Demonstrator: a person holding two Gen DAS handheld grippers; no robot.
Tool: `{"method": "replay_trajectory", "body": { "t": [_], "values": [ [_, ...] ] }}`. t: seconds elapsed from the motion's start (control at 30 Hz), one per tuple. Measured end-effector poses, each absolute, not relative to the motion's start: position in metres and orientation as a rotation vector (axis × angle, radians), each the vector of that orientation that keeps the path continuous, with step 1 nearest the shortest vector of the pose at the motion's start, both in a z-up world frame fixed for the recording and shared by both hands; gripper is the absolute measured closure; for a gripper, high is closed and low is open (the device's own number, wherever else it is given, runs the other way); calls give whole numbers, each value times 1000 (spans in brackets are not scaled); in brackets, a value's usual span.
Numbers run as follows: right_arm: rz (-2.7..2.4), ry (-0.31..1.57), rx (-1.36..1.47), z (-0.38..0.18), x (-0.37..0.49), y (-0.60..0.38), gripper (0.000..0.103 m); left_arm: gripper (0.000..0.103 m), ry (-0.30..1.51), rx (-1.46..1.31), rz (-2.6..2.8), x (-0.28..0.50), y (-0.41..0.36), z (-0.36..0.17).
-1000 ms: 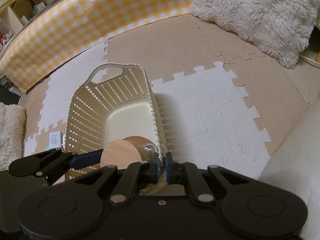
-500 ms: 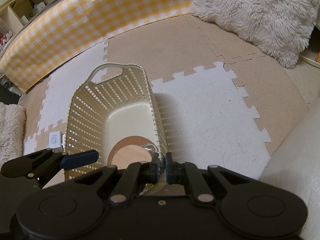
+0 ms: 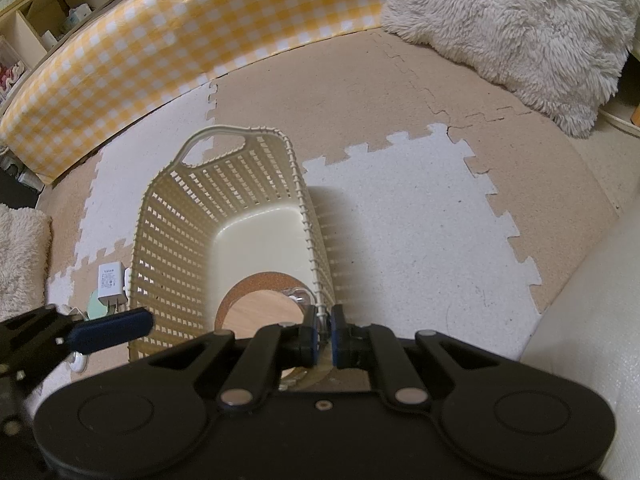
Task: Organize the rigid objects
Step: 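Carry the wooden lid over the basket and release it inside, then move the left tool back toward the grey plastic tray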
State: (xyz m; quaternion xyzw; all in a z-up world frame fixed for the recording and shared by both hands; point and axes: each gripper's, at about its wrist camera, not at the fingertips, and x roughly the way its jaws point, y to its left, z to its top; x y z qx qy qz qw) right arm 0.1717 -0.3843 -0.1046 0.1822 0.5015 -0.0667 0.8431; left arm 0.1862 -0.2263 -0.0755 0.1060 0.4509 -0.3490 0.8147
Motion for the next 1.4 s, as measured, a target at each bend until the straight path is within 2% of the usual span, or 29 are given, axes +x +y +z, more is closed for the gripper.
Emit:
{"method": "replay_trajectory", "body": {
  "t": [0.4,0.93,1.4],
  "values": [
    [-141,1059,382,-105,172,-385,96,0,896,202,-740,166,-187,-49],
    [-142,1060,378,-105,172,-385,97,0,825,183,-608,180,-103,-36],
    [-142,1060,377,-105,172,-384,97,0,866,220,-441,234,-22,-82]
  ]
}}
